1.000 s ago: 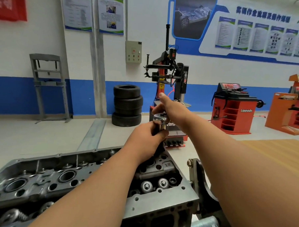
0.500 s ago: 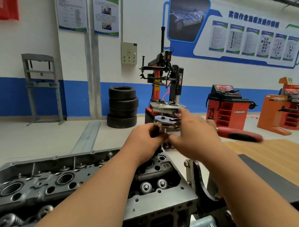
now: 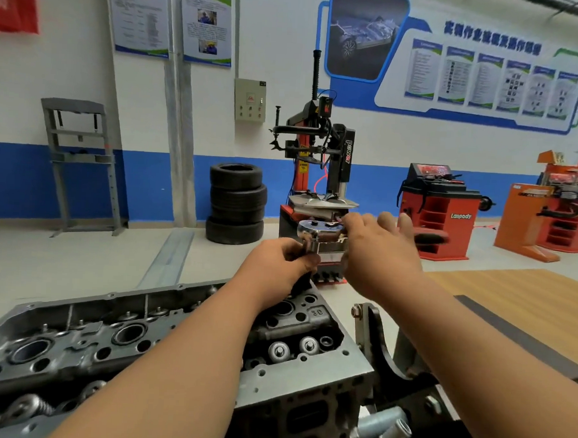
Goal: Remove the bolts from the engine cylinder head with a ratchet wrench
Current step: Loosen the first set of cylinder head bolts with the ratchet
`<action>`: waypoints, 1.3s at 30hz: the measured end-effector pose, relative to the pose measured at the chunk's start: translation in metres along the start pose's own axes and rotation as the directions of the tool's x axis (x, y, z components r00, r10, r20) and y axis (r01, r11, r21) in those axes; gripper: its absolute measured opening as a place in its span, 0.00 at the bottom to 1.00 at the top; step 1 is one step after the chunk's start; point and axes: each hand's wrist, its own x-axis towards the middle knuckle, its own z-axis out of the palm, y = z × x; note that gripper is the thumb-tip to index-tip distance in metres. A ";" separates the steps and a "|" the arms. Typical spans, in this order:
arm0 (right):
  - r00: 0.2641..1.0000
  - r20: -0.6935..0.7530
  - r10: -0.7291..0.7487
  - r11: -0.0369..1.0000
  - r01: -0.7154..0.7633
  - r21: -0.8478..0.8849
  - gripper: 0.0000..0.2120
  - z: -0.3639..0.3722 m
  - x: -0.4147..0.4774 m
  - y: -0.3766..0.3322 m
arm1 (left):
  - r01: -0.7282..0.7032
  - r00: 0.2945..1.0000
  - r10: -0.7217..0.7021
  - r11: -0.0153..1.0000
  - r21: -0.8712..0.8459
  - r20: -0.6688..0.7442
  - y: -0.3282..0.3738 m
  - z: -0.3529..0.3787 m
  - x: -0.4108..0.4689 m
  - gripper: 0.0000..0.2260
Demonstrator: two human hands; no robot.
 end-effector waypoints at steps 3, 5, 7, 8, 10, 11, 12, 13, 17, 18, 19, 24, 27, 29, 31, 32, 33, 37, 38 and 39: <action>0.987 -0.116 -0.112 0.984 0.094 -0.152 0.33 -0.016 -0.065 -0.001 | -0.037 0.999 0.037 0.999 0.007 0.014 0.000 0.001 0.000 0.02; 0.963 -0.206 -0.173 0.976 0.140 -0.164 0.38 -0.020 -0.084 -0.009 | -0.046 0.999 0.047 0.999 -0.019 0.010 0.000 0.001 -0.001 0.03; 0.982 -0.135 -0.135 0.977 0.110 -0.181 0.31 -0.026 -0.074 -0.013 | -0.037 0.999 0.037 0.999 -0.027 0.000 0.000 0.002 -0.002 0.04; 0.993 -0.076 -0.086 0.989 0.076 -0.128 0.24 -0.027 -0.061 -0.011 | -0.031 0.999 0.031 0.999 -0.030 -0.011 0.000 0.002 -0.001 0.04; 1.000 -0.007 -0.011 0.999 0.011 0.035 0.12 -0.018 -0.024 0.000 | -0.019 0.999 0.017 0.999 -0.026 -0.048 -0.001 0.002 0.002 0.05; 1.000 0.020 0.009 0.993 -0.011 0.117 0.10 -0.009 -0.004 0.005 | -0.011 0.997 0.009 1.000 -0.018 -0.071 -0.003 0.003 0.003 0.06; 0.999 0.049 0.003 0.981 -0.012 0.192 0.11 0.000 0.016 0.007 | -0.004 0.996 0.004 1.000 0.003 -0.093 -0.005 0.004 0.004 0.07; 0.997 0.072 -0.030 0.970 0.012 0.241 0.12 0.011 0.033 0.005 | 0.008 0.993 -0.005 0.999 0.033 -0.114 -0.005 0.006 0.004 0.08; 0.968 0.136 -0.210 0.915 0.146 0.377 0.15 0.028 0.073 -0.021 | 0.161 0.981 -0.134 0.965 0.207 -0.139 0.002 0.004 0.015 0.13; 0.961 0.138 -0.238 0.905 0.168 0.392 0.16 0.029 0.075 -0.022 | 0.183 0.983 -0.170 0.952 0.246 -0.073 0.010 0.002 0.020 0.13; 0.958 0.144 -0.248 0.904 0.175 0.391 0.19 0.028 0.074 -0.020 | 0.190 0.980 -0.197 0.949 0.252 0.003 0.018 0.000 0.025 0.10; 0.982 0.142 -0.127 0.987 0.110 0.119 0.24 0.006 0.033 0.005 | 0.111 0.985 -0.122 0.990 0.091 0.122 0.024 0.020 0.029 0.11; 0.997 0.028 -0.077 0.996 0.078 -0.033 0.24 -0.012 -0.017 0.009 | 0.123 0.987 -0.116 0.990 -0.065 0.109 0.021 0.026 0.026 0.10; 0.992 -0.069 -0.102 0.988 0.093 -0.127 0.30 -0.021 -0.055 -0.003 | 0.109 0.990 -0.109 0.994 0.007 0.086 0.020 0.025 0.026 0.10; 0.974 -0.196 -0.117 0.986 0.091 -0.138 0.34 -0.022 -0.073 -0.017 | 0.020 0.999 -0.024 0.997 0.076 0.049 0.019 0.027 0.024 0.11; 0.981 -0.167 -0.100 0.984 0.073 -0.161 0.30 -0.023 -0.071 -0.022 | -0.004 1.000 0.003 0.997 0.074 0.021 0.018 0.027 0.023 0.12; 0.988 -0.129 -0.080 0.984 0.058 -0.166 0.24 -0.023 -0.062 -0.021 | 0.002 1.000 -0.003 0.999 0.032 0.011 0.018 0.027 0.023 0.12; 0.993 -0.116 0.019 0.967 0.011 0.254 0.04 0.001 0.000 0.008 | 0.069 0.994 -0.063 0.996 -0.063 0.090 0.011 0.024 0.026 0.08; 0.996 -0.091 0.020 0.934 0.013 0.357 0.06 0.012 0.017 0.009 | 0.074 0.992 -0.066 0.995 -0.071 0.109 0.010 0.023 0.027 0.08; 0.999 -0.051 -0.003 0.920 0.023 0.392 0.09 0.021 0.034 0.005 | 0.084 0.990 -0.074 0.993 -0.079 0.123 0.010 0.022 0.028 0.08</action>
